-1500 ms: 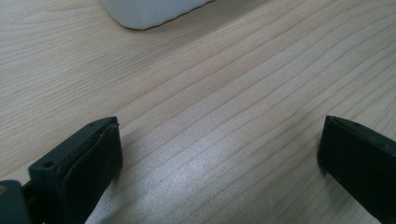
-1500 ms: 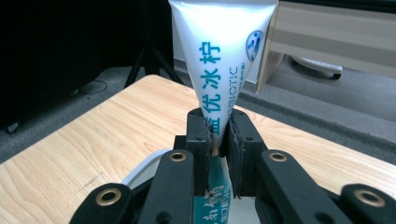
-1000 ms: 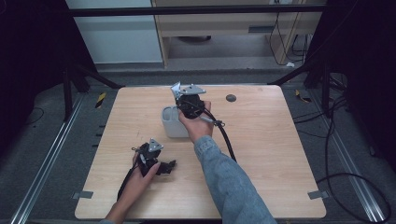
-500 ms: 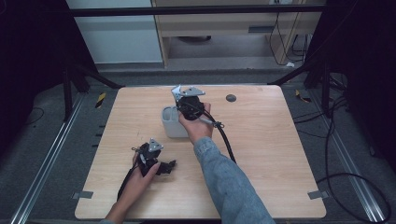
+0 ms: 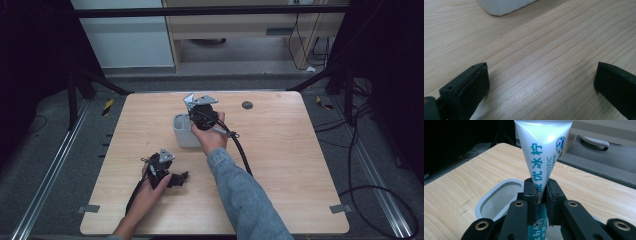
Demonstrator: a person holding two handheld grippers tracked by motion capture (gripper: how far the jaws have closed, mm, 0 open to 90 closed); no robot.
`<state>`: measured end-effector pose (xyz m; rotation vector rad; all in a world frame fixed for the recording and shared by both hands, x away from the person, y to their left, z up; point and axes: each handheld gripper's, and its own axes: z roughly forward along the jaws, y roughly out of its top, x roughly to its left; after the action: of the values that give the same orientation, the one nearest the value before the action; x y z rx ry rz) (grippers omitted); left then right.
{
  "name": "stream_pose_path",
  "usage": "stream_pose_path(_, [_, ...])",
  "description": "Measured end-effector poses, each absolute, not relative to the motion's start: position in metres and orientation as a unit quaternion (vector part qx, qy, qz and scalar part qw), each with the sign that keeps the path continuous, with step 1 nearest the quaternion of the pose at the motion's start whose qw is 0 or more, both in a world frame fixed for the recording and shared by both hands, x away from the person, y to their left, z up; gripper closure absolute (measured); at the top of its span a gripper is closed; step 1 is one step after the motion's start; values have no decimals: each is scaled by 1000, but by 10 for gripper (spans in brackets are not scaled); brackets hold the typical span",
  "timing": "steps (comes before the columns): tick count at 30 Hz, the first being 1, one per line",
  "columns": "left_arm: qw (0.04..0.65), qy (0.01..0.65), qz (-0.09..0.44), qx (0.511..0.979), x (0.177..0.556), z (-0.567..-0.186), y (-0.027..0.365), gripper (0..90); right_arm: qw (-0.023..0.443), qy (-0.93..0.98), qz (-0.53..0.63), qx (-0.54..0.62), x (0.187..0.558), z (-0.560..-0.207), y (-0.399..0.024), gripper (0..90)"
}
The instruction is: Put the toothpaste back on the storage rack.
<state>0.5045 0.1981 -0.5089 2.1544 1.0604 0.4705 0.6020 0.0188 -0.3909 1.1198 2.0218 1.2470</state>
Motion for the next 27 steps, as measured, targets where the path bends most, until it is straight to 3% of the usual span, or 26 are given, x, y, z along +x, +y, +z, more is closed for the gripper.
stream_pose_path(27, [341, 407, 180, 828, 505, -509, 198, 0, 250, 755, 444, 413, 602, -398, 23, 799])
